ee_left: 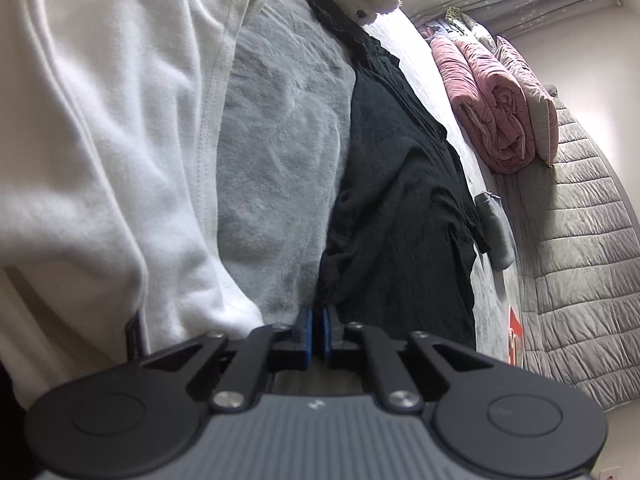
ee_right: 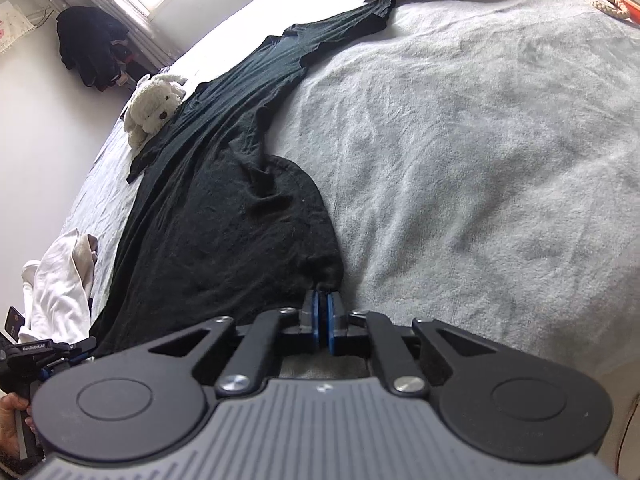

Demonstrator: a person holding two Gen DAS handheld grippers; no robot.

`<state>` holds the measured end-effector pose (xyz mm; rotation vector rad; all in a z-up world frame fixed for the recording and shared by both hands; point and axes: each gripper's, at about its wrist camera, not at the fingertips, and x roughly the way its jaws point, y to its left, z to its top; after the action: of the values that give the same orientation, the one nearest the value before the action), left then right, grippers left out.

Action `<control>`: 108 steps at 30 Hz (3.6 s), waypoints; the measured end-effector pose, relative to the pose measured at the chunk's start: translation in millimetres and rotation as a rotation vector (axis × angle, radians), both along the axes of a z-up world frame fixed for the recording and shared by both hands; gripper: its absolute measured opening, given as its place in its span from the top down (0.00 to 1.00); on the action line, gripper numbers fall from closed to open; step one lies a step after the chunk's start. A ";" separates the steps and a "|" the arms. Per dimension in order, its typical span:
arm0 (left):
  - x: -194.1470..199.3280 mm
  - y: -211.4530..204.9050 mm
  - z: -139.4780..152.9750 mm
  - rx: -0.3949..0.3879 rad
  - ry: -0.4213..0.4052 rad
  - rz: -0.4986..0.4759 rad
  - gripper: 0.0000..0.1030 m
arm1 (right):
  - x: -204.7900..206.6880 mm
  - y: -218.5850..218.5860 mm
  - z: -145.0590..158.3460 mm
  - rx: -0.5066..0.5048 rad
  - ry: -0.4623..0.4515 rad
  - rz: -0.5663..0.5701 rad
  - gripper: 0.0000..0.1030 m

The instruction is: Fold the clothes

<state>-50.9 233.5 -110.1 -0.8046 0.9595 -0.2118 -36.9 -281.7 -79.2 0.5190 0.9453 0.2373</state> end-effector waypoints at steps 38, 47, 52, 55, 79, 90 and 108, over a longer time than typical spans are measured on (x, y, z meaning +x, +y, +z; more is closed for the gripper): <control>-26.4 -9.0 24.9 0.167 -0.053 -0.203 0.58 | -16.1 -18.6 20.1 -0.076 0.019 0.047 0.59; 2.1 -39.1 51.1 0.191 -0.130 -0.243 0.52 | 33.0 -22.5 15.5 0.010 -0.013 0.048 0.59; 27.5 -73.6 50.9 0.180 -0.156 -0.283 0.52 | 70.9 -25.8 7.9 0.135 0.015 0.031 0.59; 47.9 -95.5 47.2 0.169 -0.157 -0.306 0.52 | 96.6 -27.7 4.8 0.206 0.030 0.009 0.59; 212.3 -312.4 44.6 0.367 -0.212 -0.517 0.54 | 99.8 -36.2 -20.0 0.180 -0.022 0.091 0.77; 262.2 -394.2 42.6 0.616 -0.311 -0.510 0.54 | 86.1 -16.0 -12.6 -0.011 -0.074 0.217 0.76; 282.5 -391.0 31.2 0.603 -0.349 -0.364 0.97 | 65.0 2.1 -1.7 -0.132 -0.115 0.253 0.97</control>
<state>231.7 -157.6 -78.9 -0.0296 0.7678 -0.3435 28.1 -279.6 -80.9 0.2606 0.9070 0.4247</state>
